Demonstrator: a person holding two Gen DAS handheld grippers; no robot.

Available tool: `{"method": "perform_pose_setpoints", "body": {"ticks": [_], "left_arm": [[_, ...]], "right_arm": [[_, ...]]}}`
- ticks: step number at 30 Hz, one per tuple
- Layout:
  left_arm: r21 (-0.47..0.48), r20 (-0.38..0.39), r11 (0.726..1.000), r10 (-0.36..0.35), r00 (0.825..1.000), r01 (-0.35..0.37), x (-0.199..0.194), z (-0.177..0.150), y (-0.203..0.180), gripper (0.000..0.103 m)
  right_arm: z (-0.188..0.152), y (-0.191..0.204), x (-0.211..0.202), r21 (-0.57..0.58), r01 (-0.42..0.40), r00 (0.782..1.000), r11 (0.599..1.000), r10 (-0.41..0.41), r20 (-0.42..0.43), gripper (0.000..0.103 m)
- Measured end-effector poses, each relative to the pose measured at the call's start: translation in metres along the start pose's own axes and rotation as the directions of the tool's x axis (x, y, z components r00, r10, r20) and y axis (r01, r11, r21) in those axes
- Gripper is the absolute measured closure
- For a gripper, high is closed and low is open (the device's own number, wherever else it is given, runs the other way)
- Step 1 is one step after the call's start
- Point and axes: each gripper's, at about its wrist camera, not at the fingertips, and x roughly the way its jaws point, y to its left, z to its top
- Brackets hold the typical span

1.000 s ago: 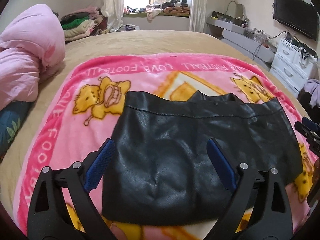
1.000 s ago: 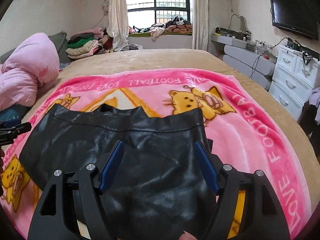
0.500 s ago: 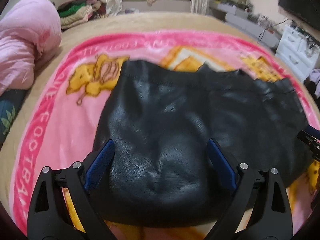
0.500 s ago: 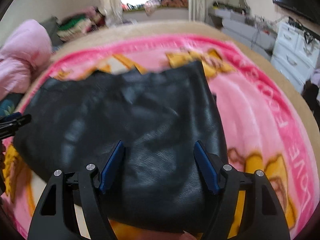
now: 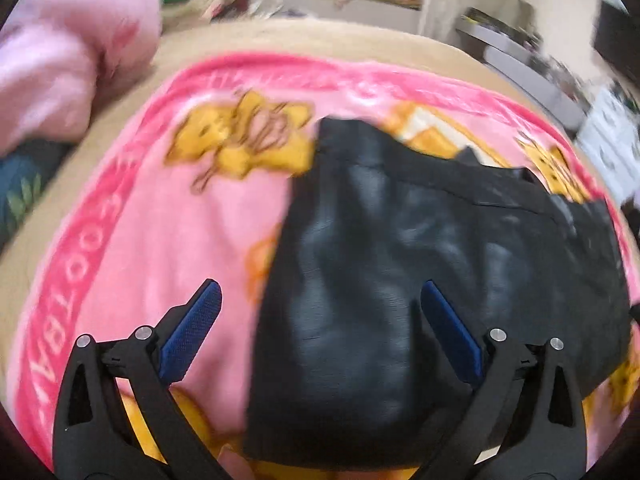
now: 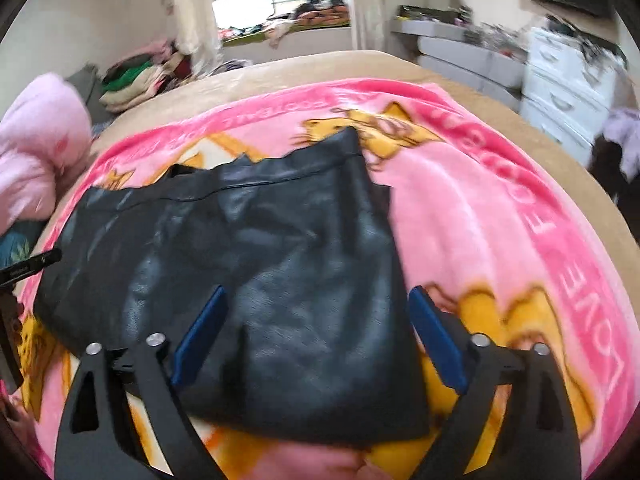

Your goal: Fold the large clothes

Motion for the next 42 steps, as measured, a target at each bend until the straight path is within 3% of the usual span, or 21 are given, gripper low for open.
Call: {"method": "perform_pose_setpoints", "body": {"ticks": [3, 4, 7, 10, 14, 19, 23, 26, 29, 33, 36, 38, 41, 42], "left_arm": [[-0.133, -0.106, 0.984, -0.131, 0.986, 0.117, 0.020, -0.006, 0.031, 0.009], [-0.186, -0.113, 0.969, -0.187, 0.976, 0.164, 0.024, -0.008, 0.039, 0.009], [-0.224, -0.123, 0.951, -0.246, 0.961, 0.214, 0.030, -0.012, 0.039, 0.010], [-0.252, -0.151, 0.925, -0.328, 0.933, 0.284, 0.035, -0.018, 0.027, 0.010], [-0.183, -0.153, 0.957, -0.254, 0.955, 0.226, 0.026, -0.022, 0.007, 0.026], [-0.180, -0.147, 0.952, -0.275, 0.950, 0.247, 0.010, -0.033, -0.004, 0.035], [-0.172, -0.141, 0.951, -0.282, 0.949, 0.257, -0.006, -0.051, -0.011, 0.035], [-0.151, -0.131, 0.959, -0.258, 0.957, 0.238, -0.007, -0.057, -0.012, 0.033], [-0.179, -0.133, 0.953, -0.272, 0.953, 0.247, -0.004, -0.052, -0.005, 0.033], [-0.189, -0.116, 0.950, -0.272, 0.955, 0.248, -0.006, -0.045, 0.002, 0.033], [-0.168, -0.094, 0.957, -0.253, 0.963, 0.235, -0.011, -0.041, 0.002, 0.029], [-0.143, -0.074, 0.964, -0.236, 0.969, 0.223, -0.015, -0.039, 0.000, 0.025], [-0.096, -0.063, 0.978, -0.193, 0.979, 0.186, -0.016, -0.037, -0.005, 0.023], [-0.079, -0.063, 0.982, -0.174, 0.983, 0.169, -0.015, -0.036, -0.007, 0.023]], "right_arm": [[-0.007, -0.019, 0.004, 0.053, -0.005, 0.999, 0.999, 0.007, -0.040, 0.011], [-0.008, -0.023, 0.006, 0.072, -0.016, 0.998, 0.997, 0.020, -0.054, 0.011], [-0.013, -0.037, 0.015, 0.146, -0.097, 0.990, 0.985, 0.111, -0.092, 0.011], [-0.021, -0.044, 0.030, 0.218, -0.202, 0.964, 0.955, 0.233, -0.129, 0.031], [-0.021, -0.049, 0.030, 0.225, -0.256, 0.948, 0.940, 0.290, -0.133, 0.041], [-0.017, -0.059, 0.029, 0.202, -0.251, 0.950, 0.947, 0.280, -0.136, 0.043], [-0.011, -0.065, 0.025, 0.163, -0.204, 0.965, 0.965, 0.226, -0.131, 0.043], [-0.011, -0.064, 0.024, 0.141, -0.174, 0.971, 0.974, 0.194, -0.138, 0.037], [-0.010, -0.056, 0.017, 0.083, -0.115, 0.984, 0.990, 0.125, -0.131, 0.030], [-0.005, -0.027, -0.014, -0.060, 0.022, 1.000, 0.998, -0.022, -0.005, 0.024], [-0.006, 0.007, -0.038, -0.147, -0.011, 0.996, 0.989, 0.024, 0.086, 0.024], [-0.010, 0.037, -0.047, -0.200, -0.081, 0.989, 0.976, 0.103, 0.105, 0.025], [-0.018, 0.077, -0.046, -0.261, -0.185, 0.976, 0.947, 0.208, 0.063, 0.047], [-0.020, 0.089, -0.043, -0.277, -0.199, 0.974, 0.940, 0.220, 0.045, 0.049]]}}
